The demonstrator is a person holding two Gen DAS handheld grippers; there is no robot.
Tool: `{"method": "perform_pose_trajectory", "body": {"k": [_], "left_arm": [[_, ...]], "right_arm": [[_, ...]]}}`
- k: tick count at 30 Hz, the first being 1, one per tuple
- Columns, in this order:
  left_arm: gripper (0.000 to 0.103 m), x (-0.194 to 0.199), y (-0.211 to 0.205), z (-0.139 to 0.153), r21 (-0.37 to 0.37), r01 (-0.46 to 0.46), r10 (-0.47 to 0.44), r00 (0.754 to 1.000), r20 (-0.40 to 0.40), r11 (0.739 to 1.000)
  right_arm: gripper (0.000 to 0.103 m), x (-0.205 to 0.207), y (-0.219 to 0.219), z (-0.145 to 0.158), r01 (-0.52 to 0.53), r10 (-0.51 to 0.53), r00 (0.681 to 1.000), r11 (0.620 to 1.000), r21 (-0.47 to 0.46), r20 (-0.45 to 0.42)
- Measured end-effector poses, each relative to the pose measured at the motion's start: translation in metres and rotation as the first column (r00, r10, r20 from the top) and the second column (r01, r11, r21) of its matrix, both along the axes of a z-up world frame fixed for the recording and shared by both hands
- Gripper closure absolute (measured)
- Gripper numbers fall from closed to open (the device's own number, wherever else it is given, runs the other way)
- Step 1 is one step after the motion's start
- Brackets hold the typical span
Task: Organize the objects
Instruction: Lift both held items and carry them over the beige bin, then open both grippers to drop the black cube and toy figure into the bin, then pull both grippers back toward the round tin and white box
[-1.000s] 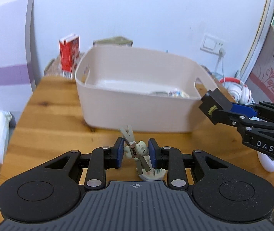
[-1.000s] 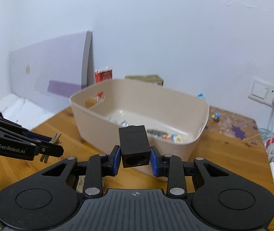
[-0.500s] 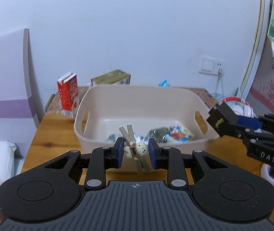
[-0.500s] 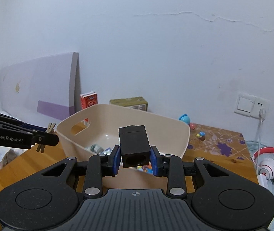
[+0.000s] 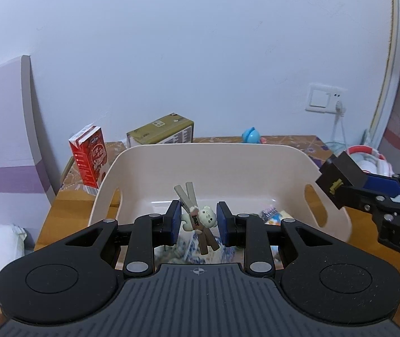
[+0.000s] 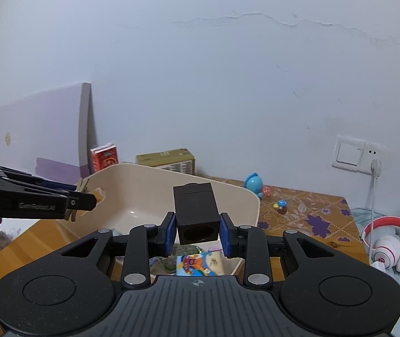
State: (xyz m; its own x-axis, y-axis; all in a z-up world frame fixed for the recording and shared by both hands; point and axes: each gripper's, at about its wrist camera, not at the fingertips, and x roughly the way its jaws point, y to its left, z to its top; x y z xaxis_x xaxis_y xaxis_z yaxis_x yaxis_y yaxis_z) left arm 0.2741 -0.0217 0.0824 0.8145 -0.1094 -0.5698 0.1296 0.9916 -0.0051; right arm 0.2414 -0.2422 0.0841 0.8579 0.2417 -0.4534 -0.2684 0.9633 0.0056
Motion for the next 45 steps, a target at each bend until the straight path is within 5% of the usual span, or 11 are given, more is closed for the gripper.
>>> {"method": "perform_pose_trajectory", "body": {"k": [17,18,22,32,45], "left_arm": [[0.074,0.047,-0.004,-0.050,0.038,-0.019,0.023,0.993,-0.116,0.999],[0.072,0.046,-0.003,-0.049,0.038,-0.021,0.025,0.993,-0.113,0.999],[0.037,0.040,-0.002,-0.044,0.043,-0.042,0.045,0.995,-0.090,0.998],[0.026,0.003,-0.002,-0.021,0.091,-0.051,0.052,0.999,0.000,0.995],[0.016,-0.076,0.007,-0.014,0.085,-0.004,0.005,1.000,-0.007,0.996]], "right_arm": [[0.072,0.041,0.016,-0.039,-0.003,-0.003,0.991,0.999,-0.045,-0.137],[0.072,0.041,0.016,-0.040,-0.001,-0.005,0.990,0.999,-0.046,-0.142],[0.072,0.039,0.017,-0.047,0.010,-0.017,0.987,0.999,-0.046,-0.161],[0.037,0.017,0.014,-0.033,0.040,-0.041,0.994,0.999,-0.012,-0.102],[0.015,-0.041,0.017,-0.020,0.011,-0.013,0.998,1.000,-0.021,-0.063]]}}
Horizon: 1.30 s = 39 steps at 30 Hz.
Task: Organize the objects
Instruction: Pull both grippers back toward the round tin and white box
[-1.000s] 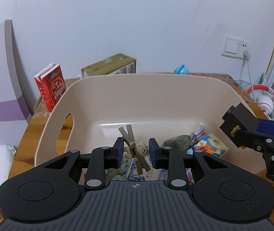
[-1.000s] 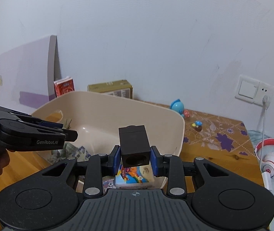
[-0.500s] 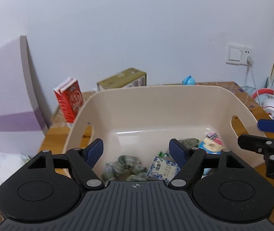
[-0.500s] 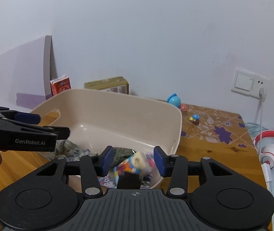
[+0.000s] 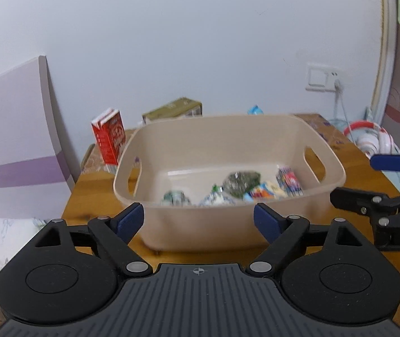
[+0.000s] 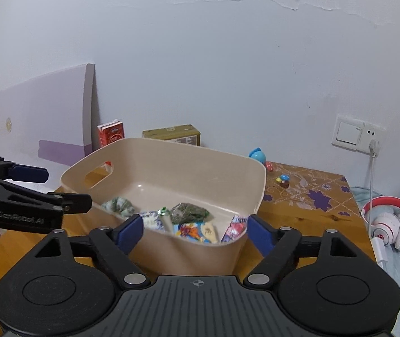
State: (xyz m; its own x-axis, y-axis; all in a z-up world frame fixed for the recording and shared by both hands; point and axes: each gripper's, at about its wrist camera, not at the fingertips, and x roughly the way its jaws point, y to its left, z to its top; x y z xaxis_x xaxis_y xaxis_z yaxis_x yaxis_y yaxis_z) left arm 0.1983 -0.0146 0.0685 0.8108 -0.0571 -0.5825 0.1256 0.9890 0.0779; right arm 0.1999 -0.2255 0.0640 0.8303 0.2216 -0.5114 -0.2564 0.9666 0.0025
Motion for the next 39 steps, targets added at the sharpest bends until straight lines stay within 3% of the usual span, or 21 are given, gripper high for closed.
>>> {"method": "perform_pose_trajectory", "body": {"k": [9,13,25,39], "left_arm": [[0.016,-0.042,0.009,-0.042,0.012,0.043,-0.042,0.994,-0.101,0.999],[0.016,-0.048,0.016,-0.063,-0.034,0.050,-0.055,0.985,-0.165,0.998],[0.016,-0.060,0.013,-0.098,-0.007,0.129,-0.127,0.967,-0.219,0.992],[0.040,-0.042,0.035,-0.117,-0.022,0.116,-0.118,0.959,-0.258,0.993]], "right_arm": [[0.006,-0.028,0.003,-0.026,-0.011,0.010,0.998,1.000,-0.022,-0.064],[0.003,-0.034,0.005,-0.041,-0.028,0.025,0.994,0.999,-0.034,-0.103],[0.002,-0.037,0.019,-0.076,-0.074,0.062,0.982,0.995,-0.064,-0.176],[0.002,-0.026,0.052,-0.106,-0.170,0.149,0.960,0.983,-0.069,-0.238]]}}
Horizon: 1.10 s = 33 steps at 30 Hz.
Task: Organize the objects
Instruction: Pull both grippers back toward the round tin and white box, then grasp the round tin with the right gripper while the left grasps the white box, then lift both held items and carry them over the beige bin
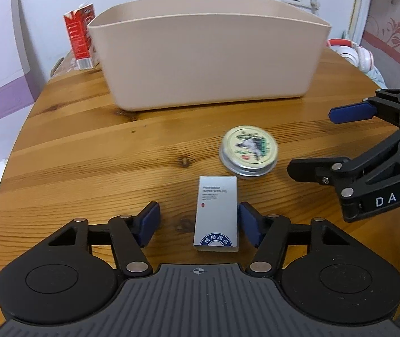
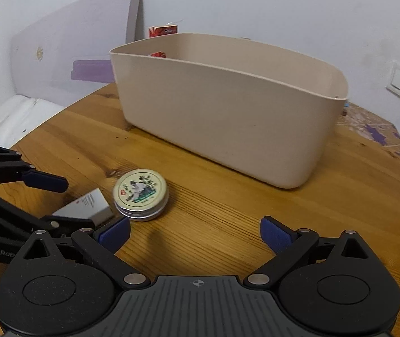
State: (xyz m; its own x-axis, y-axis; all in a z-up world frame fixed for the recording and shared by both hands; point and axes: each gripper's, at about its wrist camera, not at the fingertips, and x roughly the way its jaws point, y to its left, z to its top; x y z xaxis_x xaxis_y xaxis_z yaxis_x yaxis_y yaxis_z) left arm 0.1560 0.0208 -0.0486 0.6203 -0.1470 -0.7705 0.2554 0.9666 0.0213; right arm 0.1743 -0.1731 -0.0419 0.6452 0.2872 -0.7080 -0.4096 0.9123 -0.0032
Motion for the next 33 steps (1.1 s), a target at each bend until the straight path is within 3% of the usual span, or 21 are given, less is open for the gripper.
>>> {"method": "perform_pose_trajectory", "body": {"k": [9,16,20,23,33], "left_arm": [[0.052,0.010,0.015,0.000,-0.023,0.004,-0.003,1.000,0.007,1.000],[0.069,0.014,0.022,0.002,-0.021,0.023,-0.023,1.000,0.014,1.000],[0.071,0.018,0.024,0.003,-0.028,0.032,-0.032,0.999,0.007,0.999],[0.072,0.019,0.022,0.004,-0.015,0.032,-0.032,0.999,0.007,0.999],[0.072,0.012,0.012,0.015,-0.003,0.020,-0.019,0.999,0.042,1.000]], "right_arm": [[0.004,0.014,0.021,-0.013,-0.045,0.046,0.999,0.999,0.009,-0.020],[0.010,0.025,0.032,-0.021,-0.074,0.075,0.996,0.997,0.013,-0.039],[0.022,0.027,0.040,-0.021,-0.100,0.100,0.995,0.995,0.003,-0.021],[0.052,0.027,0.045,-0.018,-0.121,0.121,0.993,0.993,0.006,-0.007],[0.052,0.020,0.032,-0.010,-0.079,0.079,0.997,0.997,0.003,-0.001]]}}
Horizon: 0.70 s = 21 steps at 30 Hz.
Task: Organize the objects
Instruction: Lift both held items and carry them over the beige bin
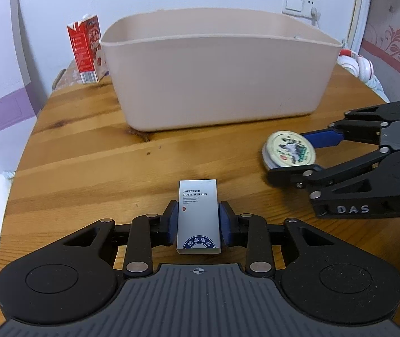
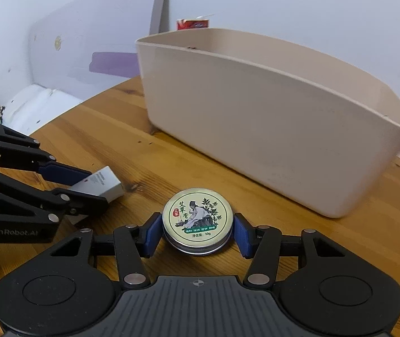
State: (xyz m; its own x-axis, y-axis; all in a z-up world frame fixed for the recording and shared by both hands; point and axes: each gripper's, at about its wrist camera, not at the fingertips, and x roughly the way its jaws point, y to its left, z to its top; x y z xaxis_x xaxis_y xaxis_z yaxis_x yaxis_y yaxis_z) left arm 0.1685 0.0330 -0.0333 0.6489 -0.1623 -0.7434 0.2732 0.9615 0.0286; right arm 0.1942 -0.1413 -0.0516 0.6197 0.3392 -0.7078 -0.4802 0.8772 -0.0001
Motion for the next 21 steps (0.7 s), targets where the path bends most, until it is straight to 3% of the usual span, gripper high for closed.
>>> {"method": "perform_pose_trajectory", "body": {"k": [11,21], "left_arm": [[0.072,-0.007,-0.007,0.048,-0.028,-0.032,0.035,0.992,0.124,0.999],[0.072,0.015,-0.017,0.095,-0.050,-0.041,0.052,0.972,0.228,0.998]], "right_arm": [[0.052,-0.017,-0.037,0.040,0.074,-0.079,0.992,0.996,0.050,0.100],[0.052,-0.010,-0.067,0.091,0.127,-0.148,0.964,0.986,0.108,0.220]]}}
